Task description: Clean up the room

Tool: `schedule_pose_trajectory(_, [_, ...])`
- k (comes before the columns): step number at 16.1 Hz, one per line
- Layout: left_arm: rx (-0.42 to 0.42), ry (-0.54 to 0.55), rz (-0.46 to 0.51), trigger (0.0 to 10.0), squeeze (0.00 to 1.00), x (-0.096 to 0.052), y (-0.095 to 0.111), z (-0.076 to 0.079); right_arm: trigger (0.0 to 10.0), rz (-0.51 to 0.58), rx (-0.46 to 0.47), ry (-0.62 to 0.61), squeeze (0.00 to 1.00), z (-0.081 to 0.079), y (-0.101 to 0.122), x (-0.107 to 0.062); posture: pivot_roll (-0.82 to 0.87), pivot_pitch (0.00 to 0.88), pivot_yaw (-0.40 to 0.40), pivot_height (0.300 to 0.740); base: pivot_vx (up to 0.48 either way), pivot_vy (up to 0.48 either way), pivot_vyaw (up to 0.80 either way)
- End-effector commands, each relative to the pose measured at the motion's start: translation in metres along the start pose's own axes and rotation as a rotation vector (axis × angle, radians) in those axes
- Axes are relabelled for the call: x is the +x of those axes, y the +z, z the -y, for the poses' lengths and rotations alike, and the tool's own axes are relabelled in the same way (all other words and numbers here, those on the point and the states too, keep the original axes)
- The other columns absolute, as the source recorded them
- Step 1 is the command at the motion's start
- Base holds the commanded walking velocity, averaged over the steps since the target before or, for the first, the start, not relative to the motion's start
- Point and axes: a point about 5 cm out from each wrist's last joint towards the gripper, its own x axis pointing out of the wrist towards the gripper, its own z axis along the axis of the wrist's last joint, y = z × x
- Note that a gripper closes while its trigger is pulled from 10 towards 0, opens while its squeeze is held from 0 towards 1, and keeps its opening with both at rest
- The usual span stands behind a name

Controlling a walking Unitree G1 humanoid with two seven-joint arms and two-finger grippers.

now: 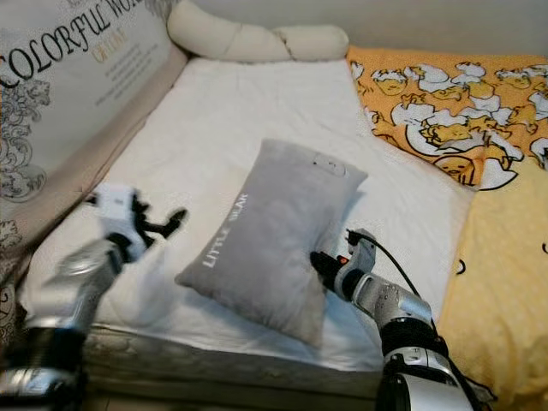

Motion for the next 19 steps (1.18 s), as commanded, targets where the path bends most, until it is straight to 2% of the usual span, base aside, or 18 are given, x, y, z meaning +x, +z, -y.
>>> schedule_pose_trajectory(1, [-0.024, -0.101, -0.026, 10.0, 0.00, 0.014, -0.002, 0.012, 0.0, -0.051, -0.040, -0.070, 0.00, 0.016, -0.014, -0.004, -0.02, 0.000, 0.033, 0.740, 0.000, 0.000, 0.00])
schedule_pose_trajectory(3, [-0.078, -0.153, -0.040, 10.0, 0.00, 0.025, -0.002, 0.018, 0.0, -0.049, -0.040, -0.098, 0.00, 0.022, -0.015, -0.007, -0.04, 0.000, 0.037, 0.740, 0.000, 0.000, 0.00])
schedule_pose_trajectory(5, [0.061, -0.206, -0.092, 10.0, 0.00, 0.034, -0.007, 0.026, 0.0, -0.041, -0.051, -0.111, 0.00, 0.023, -0.013, -0.008, -0.05, 0.000, 0.044, 0.740, 0.000, 0.000, 0.00])
schedule_pose_trajectory(7, [0.082, -0.190, -0.088, 10.0, 0.00, 0.042, -0.004, 0.032, 0.0, -0.035, -0.055, -0.112, 0.00, 0.024, -0.014, -0.009, -0.06, 0.000, 0.048, 0.740, 0.000, 0.000, 0.00])
schedule_pose_trajectory(8, [0.045, -0.230, -0.054, 10.0, 0.00, 0.047, 0.001, 0.040, 0.0, -0.036, -0.058, -0.109, 0.00, 0.024, -0.016, -0.009, -0.07, 0.000, 0.056, 0.740, 0.000, 0.000, 0.00])
schedule_pose_trajectory(9, [0.034, -0.242, -0.047, 10.0, 0.00, 0.048, 0.002, 0.042, 0.0, -0.036, -0.058, -0.108, 0.00, 0.024, -0.016, -0.009, -0.07, 0.000, 0.056, 0.740, 0.000, 0.000, 0.00])
schedule_pose_trajectory(10, [-0.051, -0.329, -0.016, 10.0, 0.00, 0.052, 0.007, 0.056, 0.0, -0.038, -0.057, -0.108, 0.00, 0.024, -0.018, -0.009, -0.08, 0.000, 0.063, 0.740, 0.000, 0.000, 0.00])
schedule_pose_trajectory(13, [-0.189, -0.450, 0.015, 10.0, 0.00, 0.054, 0.011, 0.071, 0.0, -0.035, -0.053, -0.107, 0.00, 0.023, -0.019, -0.008, -0.08, 0.000, 0.068, 0.740, 0.000, 0.000, 0.00])
schedule_pose_trajectory(14, [-0.162, -0.489, 0.000, 10.0, 0.00, 0.054, 0.008, 0.076, 0.0, -0.034, -0.053, -0.106, 0.00, 0.022, -0.020, -0.008, -0.08, 0.000, 0.068, 0.740, 0.000, 0.000, 0.00])
schedule_pose_trajectory(16, [-0.024, -0.527, -0.056, 9.8, 0.00, 0.053, -0.006, 0.085, 0.0, -0.031, -0.055, -0.097, 0.00, 0.019, -0.019, -0.006, -0.08, 0.000, 0.065, 0.740, 0.000, 0.000, 0.00])
schedule_pose_trajectory(17, [-0.013, -0.522, -0.053, 9.5, 0.00, 0.053, -0.008, 0.086, 0.0, -0.032, -0.059, -0.093, 0.00, 0.017, -0.019, -0.005, -0.08, 0.000, 0.065, 0.740, 0.000, 0.000, 0.00])
schedule_pose_trajectory(19, [0.024, -0.485, -0.034, 10.0, 0.00, 0.054, -0.007, 0.085, 0.0, -0.032, -0.066, -0.088, 0.00, 0.015, -0.018, -0.004, -0.08, 0.000, 0.063, 0.740, 0.000, 0.000, 0.00])
